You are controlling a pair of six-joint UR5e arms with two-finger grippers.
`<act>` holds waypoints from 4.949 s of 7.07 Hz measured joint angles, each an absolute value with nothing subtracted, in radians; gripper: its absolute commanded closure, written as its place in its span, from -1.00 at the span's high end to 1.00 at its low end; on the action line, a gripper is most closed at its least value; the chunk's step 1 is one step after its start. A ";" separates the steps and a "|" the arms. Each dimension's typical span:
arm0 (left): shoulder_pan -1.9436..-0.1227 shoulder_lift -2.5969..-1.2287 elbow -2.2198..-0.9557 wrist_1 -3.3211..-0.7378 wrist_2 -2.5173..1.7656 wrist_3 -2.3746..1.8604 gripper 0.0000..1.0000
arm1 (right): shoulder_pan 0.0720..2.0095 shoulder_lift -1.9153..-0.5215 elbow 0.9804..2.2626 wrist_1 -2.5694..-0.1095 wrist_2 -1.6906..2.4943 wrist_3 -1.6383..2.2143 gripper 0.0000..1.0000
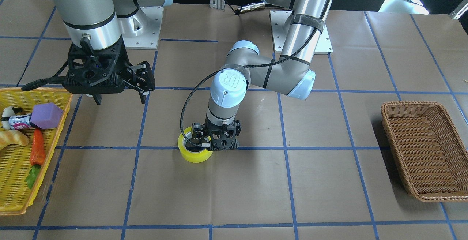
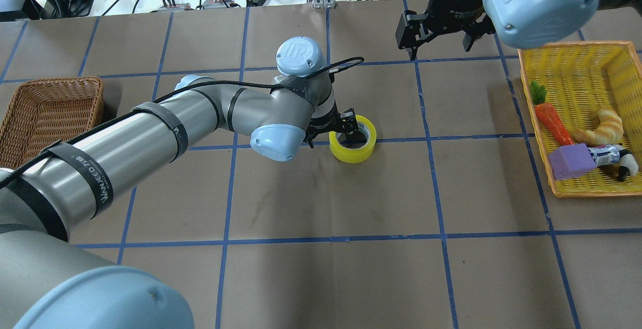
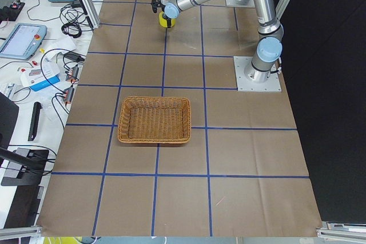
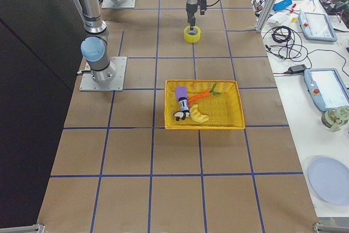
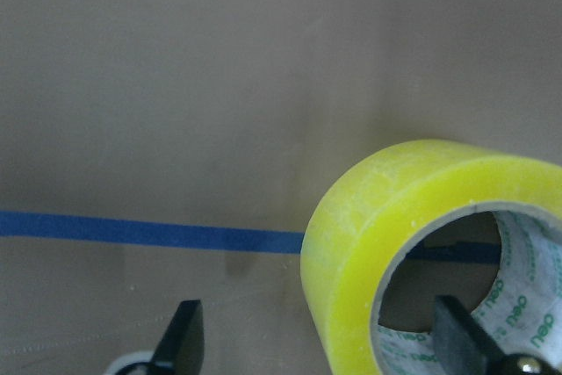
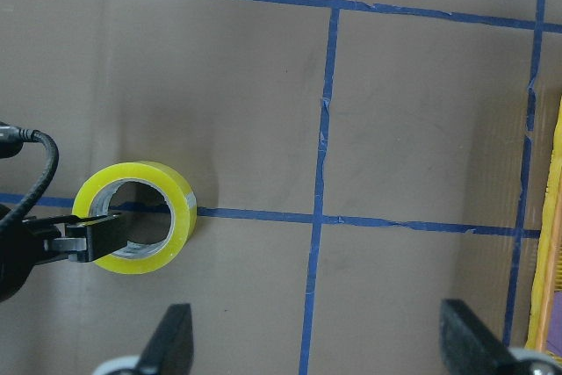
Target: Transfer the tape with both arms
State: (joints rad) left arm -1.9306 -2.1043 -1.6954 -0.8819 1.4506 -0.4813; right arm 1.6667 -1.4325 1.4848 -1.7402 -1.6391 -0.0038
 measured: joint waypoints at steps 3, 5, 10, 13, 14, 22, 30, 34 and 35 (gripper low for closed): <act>-1.931 -2.116 -1.693 -0.887 1.452 -0.463 -1.00 | 1.635 -1.441 1.487 -1.717 -1.635 -0.033 1.00; -1.919 -2.087 -1.691 -0.889 1.461 -0.436 -1.00 | 1.632 -1.464 1.491 -1.618 -1.635 -0.032 1.00; -1.535 -1.794 -1.692 -1.218 1.463 -0.028 -0.98 | 1.640 -1.519 1.515 -1.586 -1.561 -0.028 0.99; -1.206 -1.770 -1.675 -1.334 1.540 0.328 -0.95 | 1.641 -1.548 1.547 -1.589 -1.551 -0.032 0.99; -1.133 -1.798 -1.649 -1.309 1.604 0.408 -0.92 | 1.643 -1.549 1.551 -1.589 -1.552 -0.030 1.00; -0.827 -2.147 -1.438 -1.191 1.650 0.817 1.00 | 1.636 -1.539 1.551 -1.622 -1.566 -0.026 1.00; -1.283 -1.720 -1.427 -1.567 1.495 0.273 1.00 | 1.631 -1.547 1.554 -1.624 -1.556 -0.022 1.00; -1.532 -1.653 -1.462 -1.610 1.504 -0.061 1.00 | 1.632 -1.547 1.555 -1.621 -1.555 -0.020 1.00; -1.541 -1.644 -1.479 -1.610 1.506 -0.066 1.00 | 1.631 -1.548 1.555 -1.620 -1.555 -0.020 0.99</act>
